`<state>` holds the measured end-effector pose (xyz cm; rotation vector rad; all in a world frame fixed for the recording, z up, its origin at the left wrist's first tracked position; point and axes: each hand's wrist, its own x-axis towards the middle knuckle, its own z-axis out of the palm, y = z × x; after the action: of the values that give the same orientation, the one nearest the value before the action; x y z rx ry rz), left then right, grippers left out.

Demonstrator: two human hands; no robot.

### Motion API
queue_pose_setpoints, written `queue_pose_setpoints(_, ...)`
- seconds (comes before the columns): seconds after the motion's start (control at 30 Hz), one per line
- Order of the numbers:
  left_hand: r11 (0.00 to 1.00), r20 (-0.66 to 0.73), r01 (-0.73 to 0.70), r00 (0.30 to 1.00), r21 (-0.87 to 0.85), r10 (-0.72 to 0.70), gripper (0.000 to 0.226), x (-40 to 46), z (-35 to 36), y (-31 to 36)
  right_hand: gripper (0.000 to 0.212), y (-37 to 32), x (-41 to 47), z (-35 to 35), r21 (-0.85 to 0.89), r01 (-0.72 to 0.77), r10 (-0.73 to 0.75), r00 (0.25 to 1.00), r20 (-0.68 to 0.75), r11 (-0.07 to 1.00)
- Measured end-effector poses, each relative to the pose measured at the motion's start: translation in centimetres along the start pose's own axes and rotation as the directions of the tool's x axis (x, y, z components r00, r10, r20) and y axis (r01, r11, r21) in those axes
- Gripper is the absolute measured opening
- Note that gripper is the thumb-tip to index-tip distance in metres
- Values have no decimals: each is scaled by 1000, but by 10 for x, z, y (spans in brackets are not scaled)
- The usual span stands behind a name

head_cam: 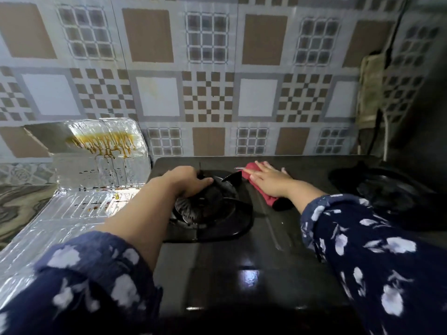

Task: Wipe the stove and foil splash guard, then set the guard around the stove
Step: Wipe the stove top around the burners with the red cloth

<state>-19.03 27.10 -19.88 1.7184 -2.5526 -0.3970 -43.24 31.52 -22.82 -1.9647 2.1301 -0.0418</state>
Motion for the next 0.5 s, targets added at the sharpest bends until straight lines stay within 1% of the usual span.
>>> queue_pose_setpoints(0.37,995,-63,-86,994,52,89,53,-104,25,20,49,-41,-132,41,27,-92,94,992,-89,995)
queue_pose_setpoints(0.5,996,-122,-93,988,2,92,60,-154,41,12,59,-64,-168,56,1,-134,133,983,-127,991)
